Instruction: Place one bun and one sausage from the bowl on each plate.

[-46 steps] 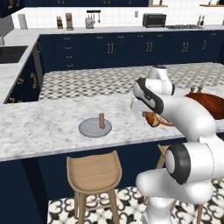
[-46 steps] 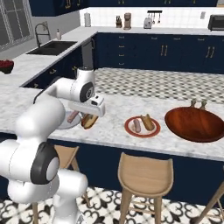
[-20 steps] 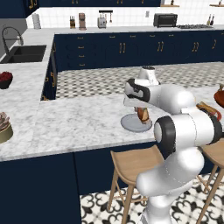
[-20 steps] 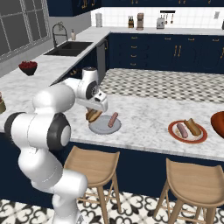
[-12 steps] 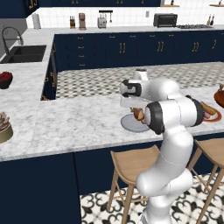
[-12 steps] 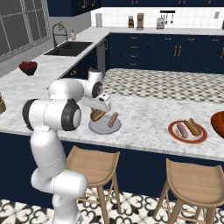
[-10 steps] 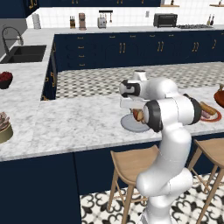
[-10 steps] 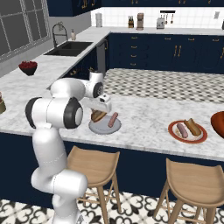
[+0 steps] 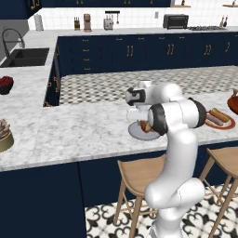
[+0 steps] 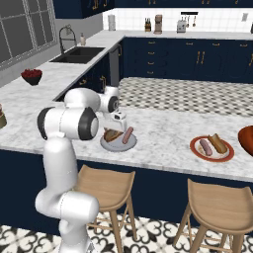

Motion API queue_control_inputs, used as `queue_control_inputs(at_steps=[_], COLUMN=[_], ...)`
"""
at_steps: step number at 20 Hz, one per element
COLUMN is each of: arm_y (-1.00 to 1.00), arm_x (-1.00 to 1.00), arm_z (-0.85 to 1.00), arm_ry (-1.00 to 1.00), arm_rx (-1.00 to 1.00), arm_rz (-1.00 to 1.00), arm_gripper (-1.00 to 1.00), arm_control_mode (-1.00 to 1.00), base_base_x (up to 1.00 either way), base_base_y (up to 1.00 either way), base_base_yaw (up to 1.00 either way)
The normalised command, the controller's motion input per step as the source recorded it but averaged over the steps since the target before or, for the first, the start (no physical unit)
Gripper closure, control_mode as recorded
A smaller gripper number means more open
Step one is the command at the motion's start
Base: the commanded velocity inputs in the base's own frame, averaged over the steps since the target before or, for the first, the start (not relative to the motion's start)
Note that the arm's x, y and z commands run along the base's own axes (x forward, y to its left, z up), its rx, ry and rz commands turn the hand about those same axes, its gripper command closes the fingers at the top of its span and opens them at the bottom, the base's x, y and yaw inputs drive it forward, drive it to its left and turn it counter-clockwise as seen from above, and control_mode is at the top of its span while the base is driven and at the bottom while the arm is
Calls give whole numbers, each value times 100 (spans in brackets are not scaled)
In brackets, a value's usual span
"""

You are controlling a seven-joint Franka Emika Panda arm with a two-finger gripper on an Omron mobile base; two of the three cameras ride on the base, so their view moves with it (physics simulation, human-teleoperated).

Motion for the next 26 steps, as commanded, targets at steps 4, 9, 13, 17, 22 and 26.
queue_control_inputs(at_steps=[4, 9, 13, 17, 22, 26], arm_y=[0, 1, 0, 0, 0, 0], arm_x=[5, 26, 28, 11, 0, 0], arm_z=[-30, -16, -14, -14, -8, 0], arm_ry=[6, 3, 2, 0, 0, 0], arm_rx=[-1, -1, 0, -3, -1, 0], arm_rz=[0, 0, 0, 0, 0, 0], arm_gripper=[100, 100, 100, 100, 100, 100], arm_control_mode=[-100, -100, -100, -100, -100, -100], base_base_x=[0, 0, 0, 0, 0, 0], base_base_y=[0, 0, 0, 0, 0, 0], base_base_yaw=[0, 0, 0, 0, 0, 0])
